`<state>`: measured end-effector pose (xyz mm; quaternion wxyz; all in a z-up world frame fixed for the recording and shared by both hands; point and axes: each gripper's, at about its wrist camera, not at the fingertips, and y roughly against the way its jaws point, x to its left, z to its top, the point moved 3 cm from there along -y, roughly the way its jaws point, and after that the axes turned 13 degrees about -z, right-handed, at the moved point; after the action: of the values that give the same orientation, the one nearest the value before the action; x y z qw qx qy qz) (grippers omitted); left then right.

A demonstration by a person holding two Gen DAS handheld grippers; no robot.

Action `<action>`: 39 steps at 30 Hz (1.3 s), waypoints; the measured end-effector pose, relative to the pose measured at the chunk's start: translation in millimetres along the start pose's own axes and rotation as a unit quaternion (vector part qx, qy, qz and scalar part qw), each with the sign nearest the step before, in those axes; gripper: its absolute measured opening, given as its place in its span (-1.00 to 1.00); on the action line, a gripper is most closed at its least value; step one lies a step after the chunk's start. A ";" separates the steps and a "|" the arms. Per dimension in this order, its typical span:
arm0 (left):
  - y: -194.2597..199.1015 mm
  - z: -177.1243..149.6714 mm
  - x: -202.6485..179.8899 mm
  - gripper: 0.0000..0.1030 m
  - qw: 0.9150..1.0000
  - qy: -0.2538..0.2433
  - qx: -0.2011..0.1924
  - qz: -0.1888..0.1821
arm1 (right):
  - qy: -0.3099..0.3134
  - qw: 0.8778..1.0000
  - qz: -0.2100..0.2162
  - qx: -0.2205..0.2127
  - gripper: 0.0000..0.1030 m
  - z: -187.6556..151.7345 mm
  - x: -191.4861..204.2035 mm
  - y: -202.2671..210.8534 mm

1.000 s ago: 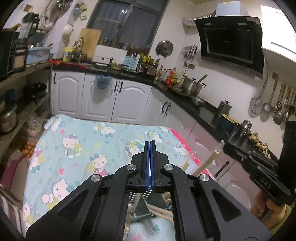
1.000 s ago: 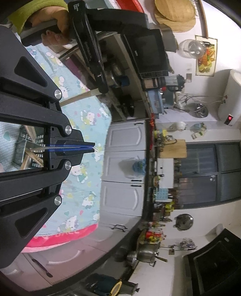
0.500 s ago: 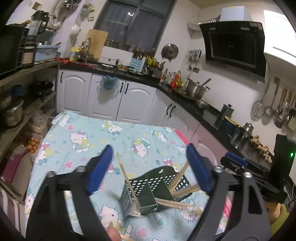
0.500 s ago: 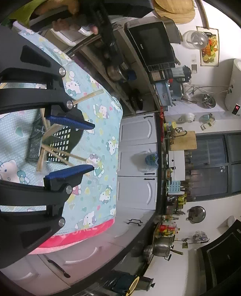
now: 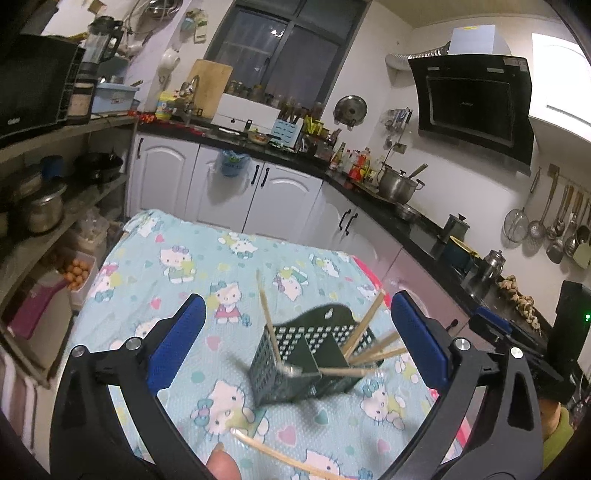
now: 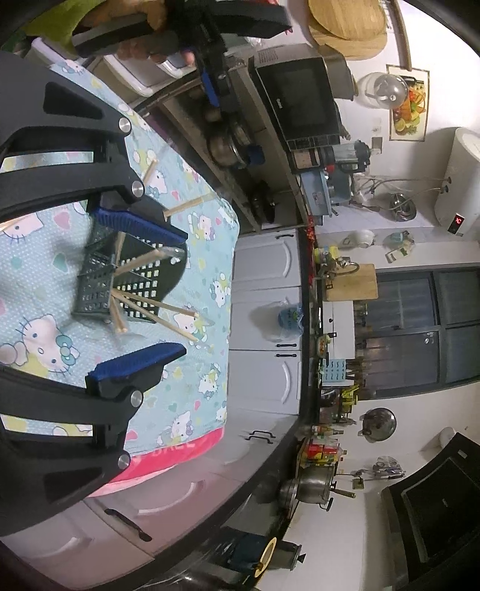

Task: Organize utensils
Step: 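Pull both open tools back and lower them toward the last loose chopsticks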

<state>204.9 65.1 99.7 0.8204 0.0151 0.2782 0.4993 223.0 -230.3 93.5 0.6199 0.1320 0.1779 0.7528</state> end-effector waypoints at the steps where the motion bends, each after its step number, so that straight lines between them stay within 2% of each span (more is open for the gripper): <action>1: 1.3 -3.5 -0.1 0.79 1.000 0.001 0.002 -0.001 | 0.000 1.000 0.002 -0.001 0.08 -2.3 0.0 3.4; 3: 4.6 -12.8 0.1 0.79 1.000 0.004 0.006 0.001 | 0.001 1.000 0.003 -0.002 0.15 -6.1 0.3 8.8; 12: 11.2 -52.2 10.0 0.79 0.999 0.032 0.034 0.007 | 0.013 1.000 0.012 0.000 0.18 -25.8 8.2 31.5; 15: 10.7 -59.6 6.7 0.79 0.999 0.028 0.045 0.004 | 0.016 1.000 0.014 0.004 0.24 -34.9 11.8 38.3; 39: 0.3 -108.6 -12.1 0.79 0.995 0.024 0.101 -0.009 | 0.036 0.998 0.021 0.045 0.31 -91.7 21.4 57.6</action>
<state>149.3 27.8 13.4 0.8120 0.0834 0.3473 0.4616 129.3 -228.6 35.2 0.5903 0.1363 0.2314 0.7612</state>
